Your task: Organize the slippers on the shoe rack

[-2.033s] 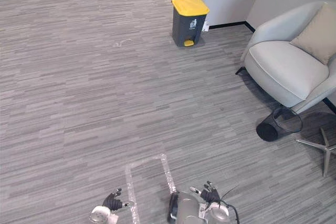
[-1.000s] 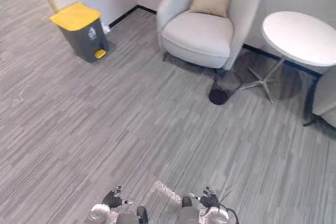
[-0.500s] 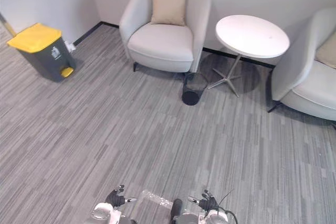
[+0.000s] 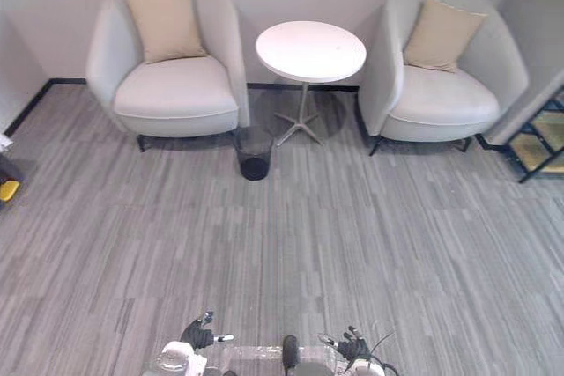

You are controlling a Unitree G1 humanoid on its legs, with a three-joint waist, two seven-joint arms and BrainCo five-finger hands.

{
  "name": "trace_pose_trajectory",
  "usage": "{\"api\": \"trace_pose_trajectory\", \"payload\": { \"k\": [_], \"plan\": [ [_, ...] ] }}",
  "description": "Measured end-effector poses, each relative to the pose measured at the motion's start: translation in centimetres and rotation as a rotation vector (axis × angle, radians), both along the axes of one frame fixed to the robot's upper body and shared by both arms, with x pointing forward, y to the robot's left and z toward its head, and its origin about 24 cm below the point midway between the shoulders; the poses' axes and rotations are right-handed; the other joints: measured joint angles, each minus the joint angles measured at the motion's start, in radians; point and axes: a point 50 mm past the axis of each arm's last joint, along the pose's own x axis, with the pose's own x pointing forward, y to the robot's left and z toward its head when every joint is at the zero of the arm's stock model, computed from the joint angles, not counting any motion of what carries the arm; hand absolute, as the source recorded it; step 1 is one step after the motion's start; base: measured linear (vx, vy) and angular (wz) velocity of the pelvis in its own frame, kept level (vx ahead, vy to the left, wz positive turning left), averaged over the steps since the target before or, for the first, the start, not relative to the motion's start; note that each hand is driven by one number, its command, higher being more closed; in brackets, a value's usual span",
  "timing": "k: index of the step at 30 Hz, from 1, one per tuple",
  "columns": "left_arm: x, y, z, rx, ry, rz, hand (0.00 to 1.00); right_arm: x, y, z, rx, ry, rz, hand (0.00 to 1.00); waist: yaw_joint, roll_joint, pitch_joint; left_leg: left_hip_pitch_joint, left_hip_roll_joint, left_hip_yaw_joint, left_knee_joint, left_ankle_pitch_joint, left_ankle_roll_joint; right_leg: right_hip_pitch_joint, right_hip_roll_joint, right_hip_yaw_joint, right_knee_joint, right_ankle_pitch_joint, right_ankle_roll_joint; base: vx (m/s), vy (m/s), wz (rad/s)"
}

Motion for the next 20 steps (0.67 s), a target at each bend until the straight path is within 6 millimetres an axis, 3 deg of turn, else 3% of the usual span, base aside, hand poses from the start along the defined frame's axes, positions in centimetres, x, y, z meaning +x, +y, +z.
{"api": "trace_pose_trajectory", "payload": {
  "k": [1, 4, 5, 7, 12, 20],
  "plan": [
    [0.0, 0.0, 0.0, 0.000, 0.001, 0.000, 0.00, 0.0, 0.0, 0.0, -0.001, 0.001, 0.002, 0.00, -0.003, -0.005, -0.004, 0.003, -0.004, -0.016, 0.005, 0.000, 0.000, 0.005, -0.003, -0.016, 0.009, -0.009, -0.009, 0.18, -0.002, 0.15],
    [0.1, -0.9, 0.0, -0.031, -0.002, 0.015, 0.00, 0.2, -0.7, 0.1, -0.033, 0.005, 0.028, 0.00, -0.002, 0.035, -0.009, 0.009, -0.001, -0.061, -0.017, 0.002, -0.003, 0.025, 0.007, -0.021, -0.023, -0.011, -0.007, 0.14, -0.014, 0.12],
    [0.1, -0.9, 0.0, -0.032, -0.002, 0.016, 0.00, 0.1, -0.7, 0.1, -0.033, 0.007, 0.028, 0.00, -0.003, 0.036, -0.009, 0.010, -0.001, -0.063, -0.018, 0.003, -0.004, 0.027, 0.008, -0.021, -0.028, -0.011, -0.007, 0.10, -0.009, 0.04],
    [0.1, -0.8, 0.0, -0.032, 0.000, 0.027, 0.00, -0.1, -0.7, 0.0, -0.034, 0.019, 0.020, 0.00, -0.003, 0.035, -0.009, 0.028, -0.001, -0.074, -0.031, 0.008, -0.009, 0.073, 0.022, -0.023, -0.100, 0.006, 0.002, 0.04, -0.005, 0.01],
    [-0.1, -0.2, -0.1, -0.033, -0.002, 0.097, 0.00, -1.1, -0.2, -0.5, -0.023, 0.068, 0.003, 0.00, 0.006, 0.000, -0.033, 0.022, -0.022, -0.085, -0.031, 0.042, -0.010, 0.187, 0.039, -0.014, -0.356, 0.144, 0.011, -0.01, 0.019, 0.00],
    [-0.6, 0.6, -0.2, -0.059, 0.009, 0.216, 0.00, -1.4, -0.3, -0.6, -0.030, 0.077, -0.049, 0.00, 0.007, 0.001, -0.031, 0.046, -0.029, -0.134, -0.089, 0.041, -0.009, 0.195, 0.040, -0.021, -0.372, 0.172, 0.009, -0.08, 0.033, 0.04]
  ]
}}
